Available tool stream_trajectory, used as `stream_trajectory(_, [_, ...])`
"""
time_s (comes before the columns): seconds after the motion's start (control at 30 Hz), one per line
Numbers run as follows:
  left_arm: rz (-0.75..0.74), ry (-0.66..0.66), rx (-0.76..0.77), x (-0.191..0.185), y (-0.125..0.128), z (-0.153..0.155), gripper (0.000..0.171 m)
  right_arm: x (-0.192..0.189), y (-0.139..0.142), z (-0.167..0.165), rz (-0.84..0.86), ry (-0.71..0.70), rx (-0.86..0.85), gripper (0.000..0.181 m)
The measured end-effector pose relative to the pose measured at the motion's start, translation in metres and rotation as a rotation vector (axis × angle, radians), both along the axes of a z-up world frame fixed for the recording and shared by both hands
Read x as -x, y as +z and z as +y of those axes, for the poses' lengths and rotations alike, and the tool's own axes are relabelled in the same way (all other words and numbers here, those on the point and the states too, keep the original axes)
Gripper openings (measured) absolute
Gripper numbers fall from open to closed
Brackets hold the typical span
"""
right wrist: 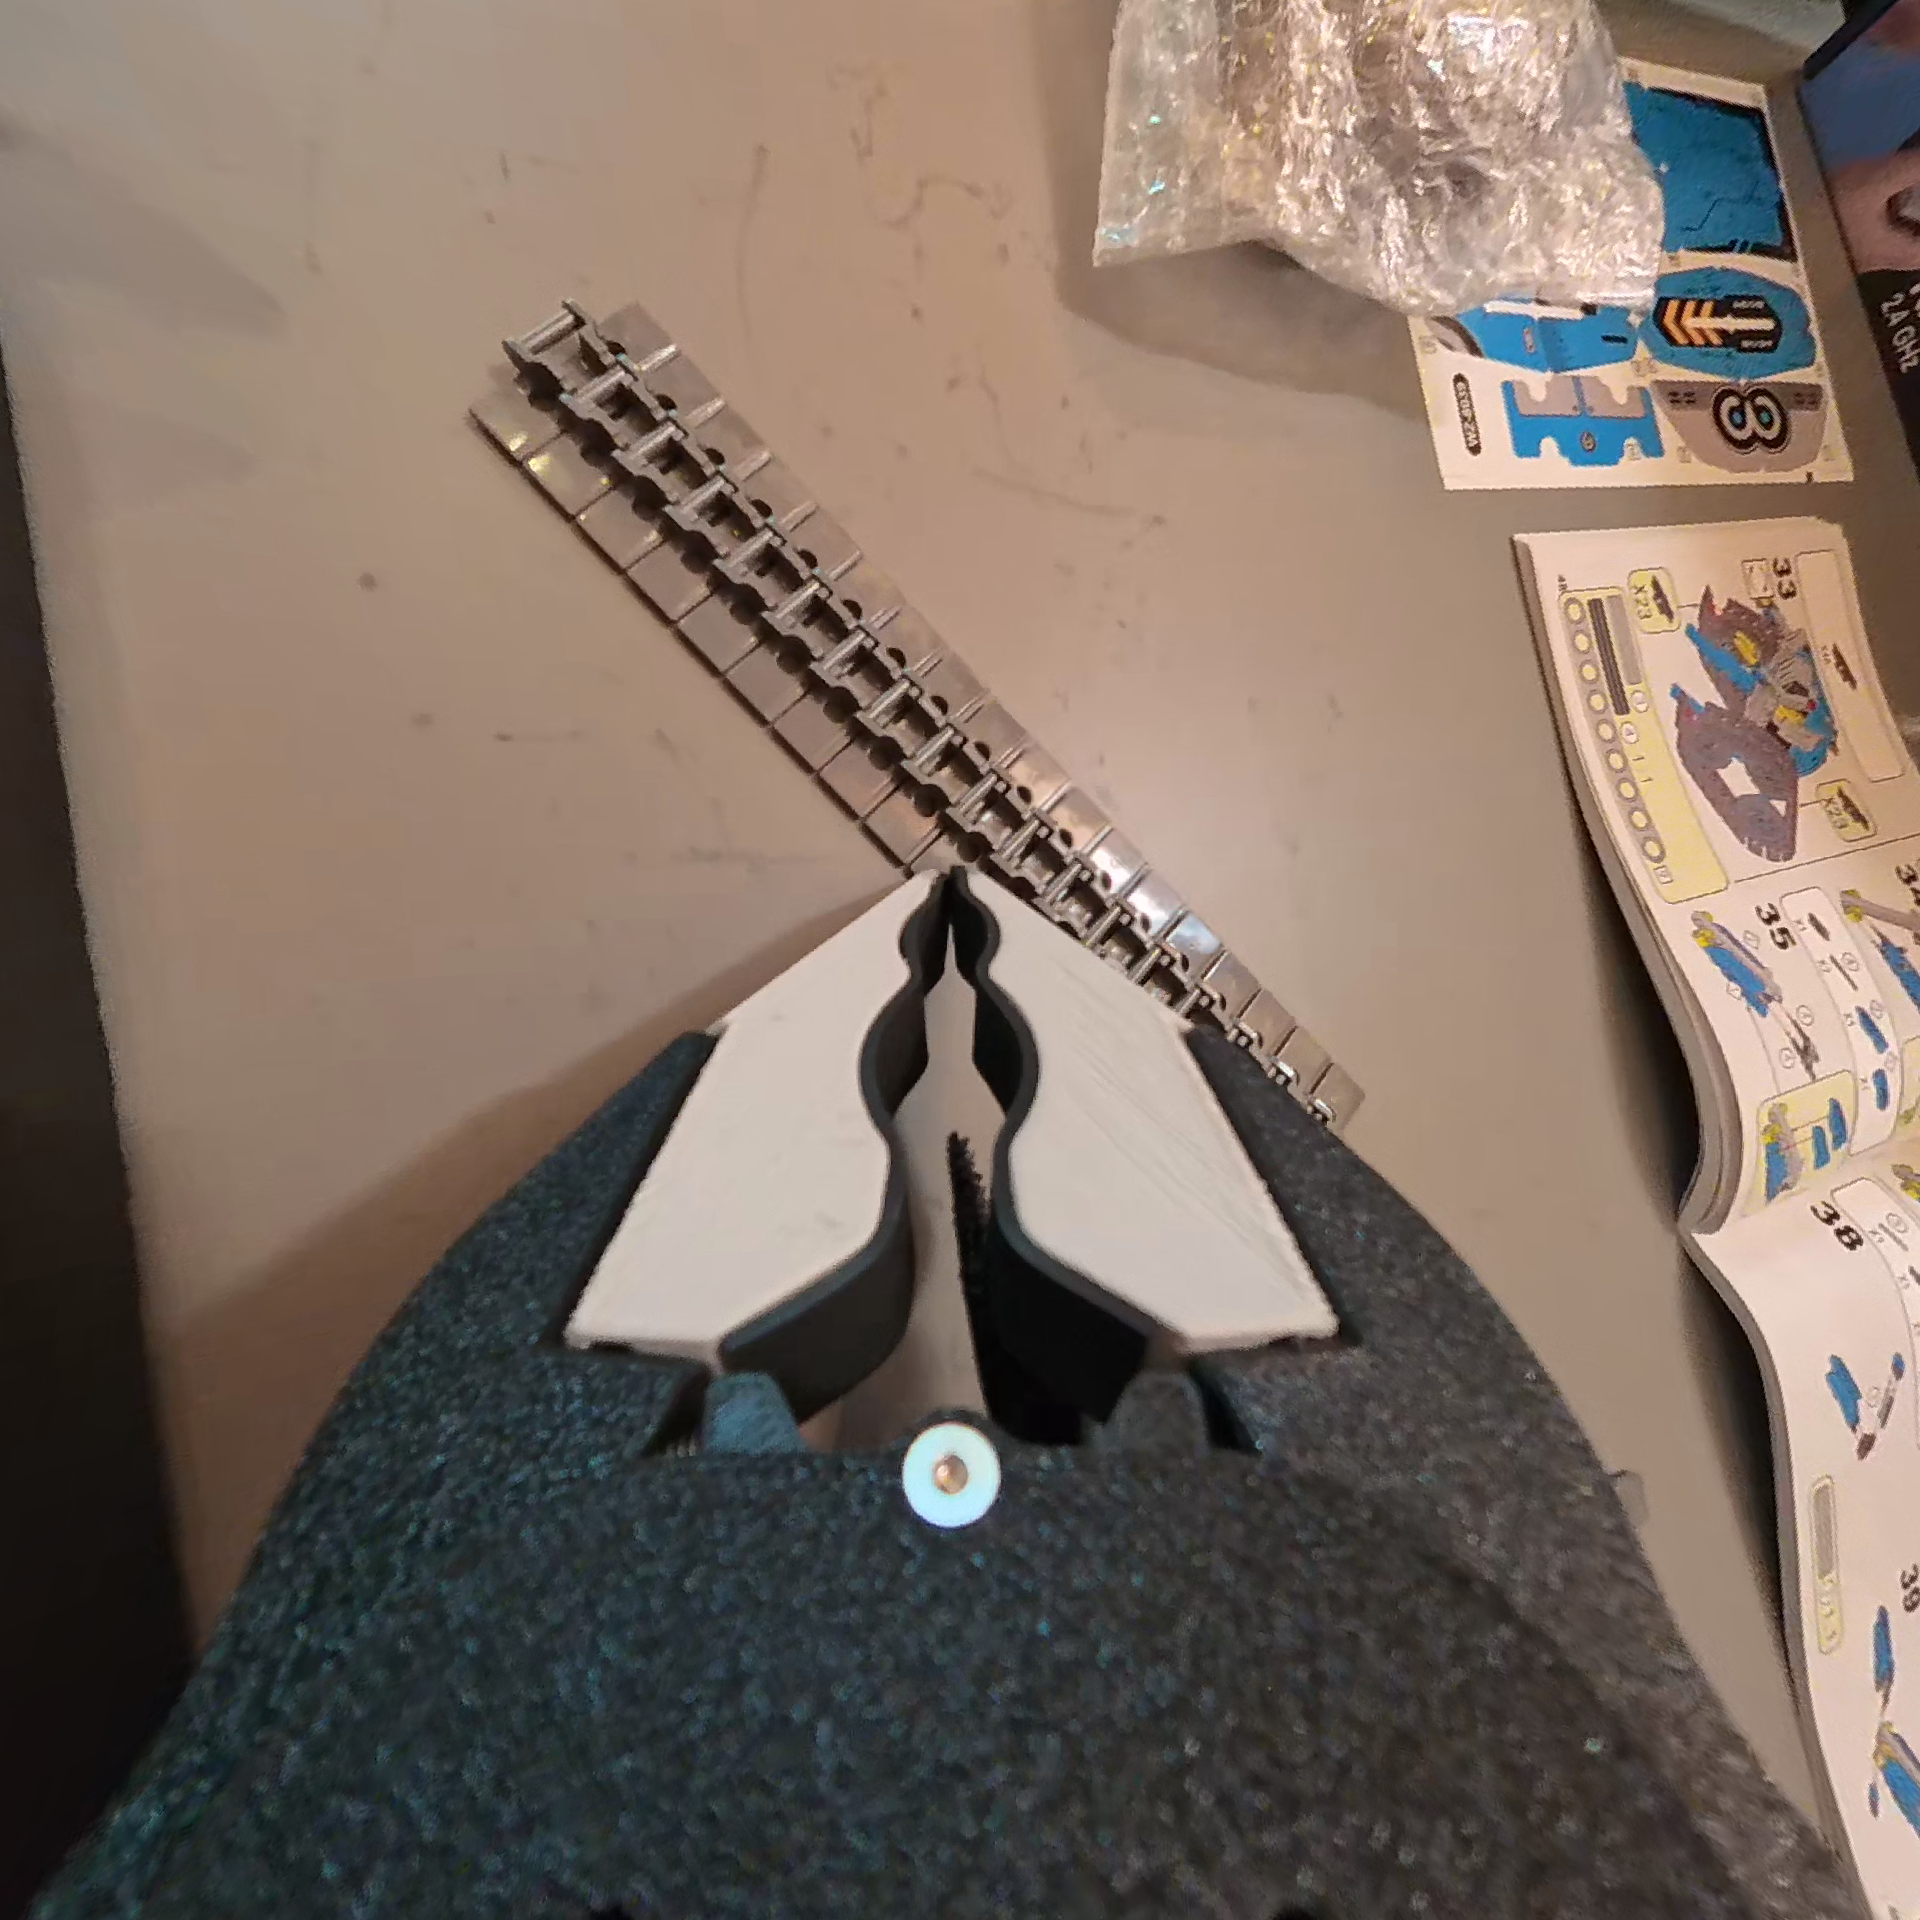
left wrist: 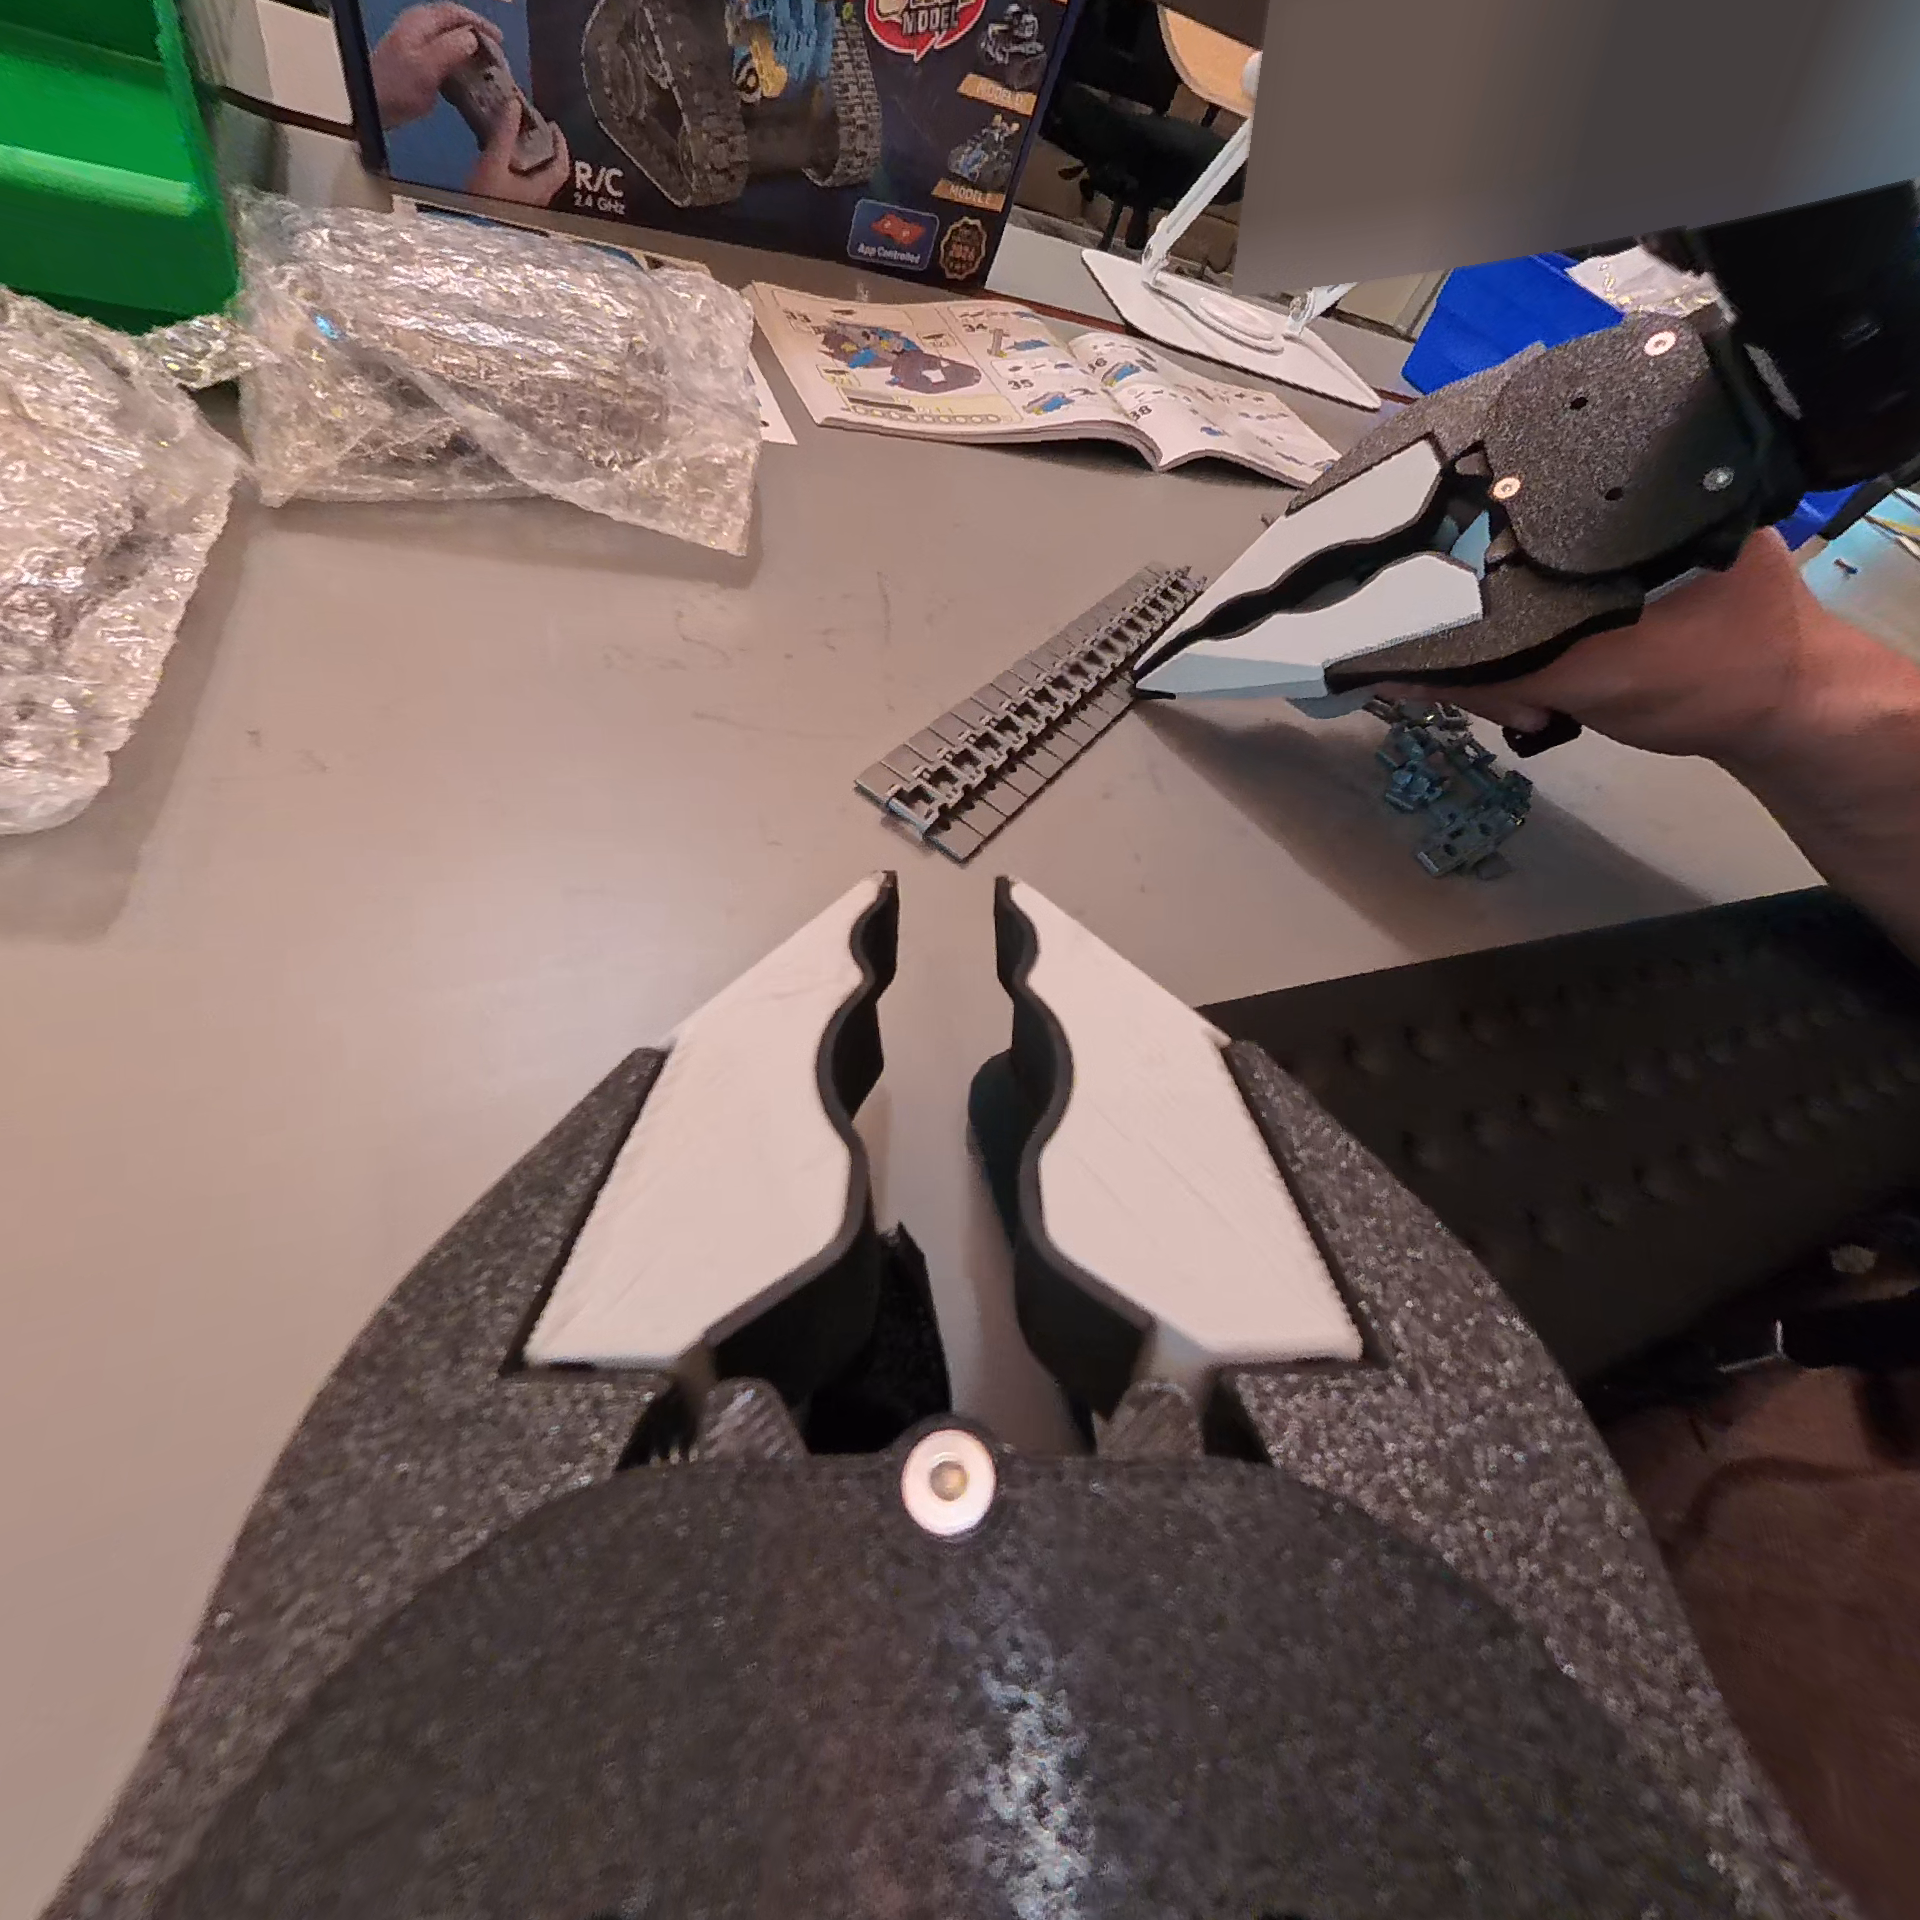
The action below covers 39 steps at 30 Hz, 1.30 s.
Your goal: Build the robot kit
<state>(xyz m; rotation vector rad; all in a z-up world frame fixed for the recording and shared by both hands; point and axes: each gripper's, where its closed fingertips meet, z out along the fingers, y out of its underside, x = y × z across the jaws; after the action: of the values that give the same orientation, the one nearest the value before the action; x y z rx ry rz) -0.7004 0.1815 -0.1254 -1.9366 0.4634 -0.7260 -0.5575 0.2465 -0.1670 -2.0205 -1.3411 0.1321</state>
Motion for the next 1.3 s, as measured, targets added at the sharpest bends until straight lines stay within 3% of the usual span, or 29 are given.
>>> stream_trajectory(1.3, [0.001, 0.011, 0.000, 0.004, -0.001, 0.001, 0.018, -0.032, 0.000, 0.014, -0.054, -0.049, -0.025, 0.000])
